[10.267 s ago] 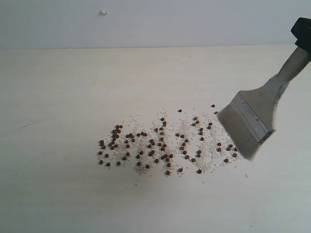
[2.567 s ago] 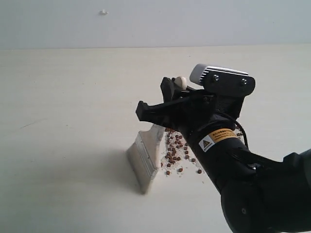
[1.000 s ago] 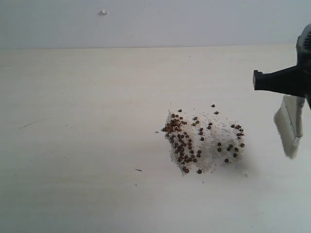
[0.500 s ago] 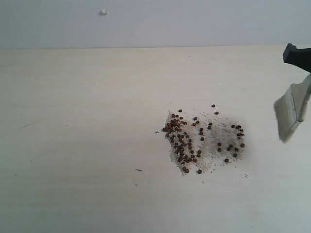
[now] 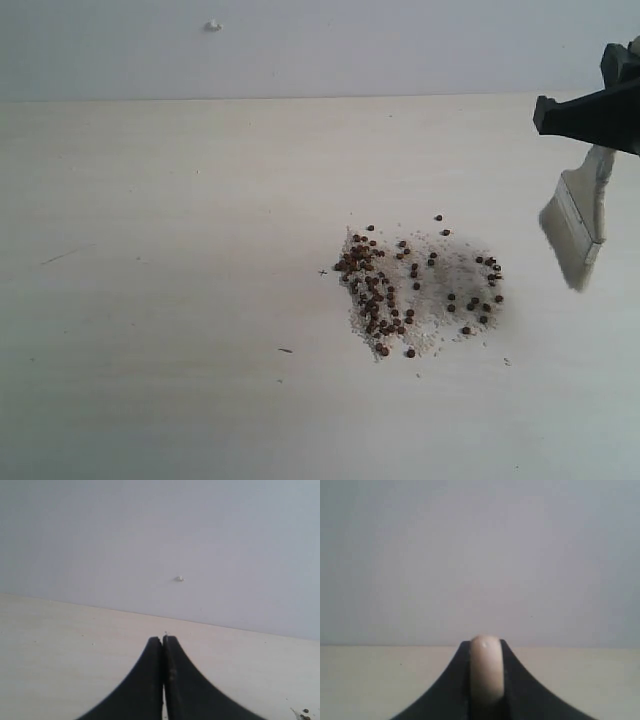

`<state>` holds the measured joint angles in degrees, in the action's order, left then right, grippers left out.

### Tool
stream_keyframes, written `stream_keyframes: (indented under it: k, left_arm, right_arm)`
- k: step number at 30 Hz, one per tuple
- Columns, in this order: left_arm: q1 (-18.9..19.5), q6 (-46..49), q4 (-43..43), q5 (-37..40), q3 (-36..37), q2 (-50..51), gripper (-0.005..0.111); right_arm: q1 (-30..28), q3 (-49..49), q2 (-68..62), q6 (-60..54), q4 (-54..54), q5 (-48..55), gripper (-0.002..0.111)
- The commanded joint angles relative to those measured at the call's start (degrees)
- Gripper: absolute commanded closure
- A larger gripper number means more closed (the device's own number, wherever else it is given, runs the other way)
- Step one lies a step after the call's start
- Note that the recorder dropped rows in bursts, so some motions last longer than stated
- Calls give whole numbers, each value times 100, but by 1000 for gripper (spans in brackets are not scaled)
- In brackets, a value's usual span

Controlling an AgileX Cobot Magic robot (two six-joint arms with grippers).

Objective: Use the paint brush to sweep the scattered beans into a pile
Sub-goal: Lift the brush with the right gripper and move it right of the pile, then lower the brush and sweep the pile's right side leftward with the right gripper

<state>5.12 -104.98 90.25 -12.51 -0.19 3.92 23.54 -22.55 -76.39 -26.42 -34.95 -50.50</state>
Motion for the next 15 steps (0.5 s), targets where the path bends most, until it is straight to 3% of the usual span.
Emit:
stream_keyframes:
  k: [1,15]
  left_arm:
    - [2,4,-19,23,19,-22,107]
    - [2,4,-19,23,19,-22,107]
  right_arm:
    - [-31,-50,-371,-196,99,-258,108]
    - [-31,-50,-1946,1814,665,-1176,108]
